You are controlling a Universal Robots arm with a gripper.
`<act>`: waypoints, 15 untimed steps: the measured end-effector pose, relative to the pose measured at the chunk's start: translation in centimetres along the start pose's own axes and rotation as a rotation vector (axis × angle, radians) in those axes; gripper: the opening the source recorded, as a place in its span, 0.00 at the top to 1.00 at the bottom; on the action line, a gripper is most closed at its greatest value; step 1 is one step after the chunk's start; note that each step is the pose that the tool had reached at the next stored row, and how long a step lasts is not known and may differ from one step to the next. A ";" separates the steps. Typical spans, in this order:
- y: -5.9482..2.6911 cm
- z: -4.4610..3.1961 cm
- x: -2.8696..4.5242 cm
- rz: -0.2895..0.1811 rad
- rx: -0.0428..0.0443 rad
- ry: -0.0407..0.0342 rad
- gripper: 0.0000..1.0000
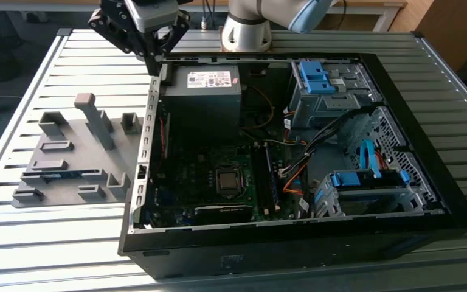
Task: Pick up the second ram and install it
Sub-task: 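Reach for the second ram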
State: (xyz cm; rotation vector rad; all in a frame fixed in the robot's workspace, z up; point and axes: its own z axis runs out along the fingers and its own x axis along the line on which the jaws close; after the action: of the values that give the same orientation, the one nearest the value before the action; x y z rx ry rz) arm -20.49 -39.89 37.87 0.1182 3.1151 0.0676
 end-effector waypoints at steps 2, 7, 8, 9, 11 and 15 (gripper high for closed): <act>-0.01 0.01 0.12 0.000 0.0000 0.0001 0.89; -0.04 0.06 0.40 0.000 0.0000 0.0002 0.89; -0.04 0.06 0.46 0.000 0.0000 0.0002 0.89; -0.04 0.07 0.51 0.000 0.0000 0.0002 0.89; -0.05 0.08 0.61 0.000 0.0000 0.0003 0.89; -0.07 0.12 0.82 0.000 0.0000 0.0004 0.89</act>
State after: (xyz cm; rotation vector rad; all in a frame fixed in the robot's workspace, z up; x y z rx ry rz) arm -21.32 -39.89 37.73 0.1182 3.1155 0.0676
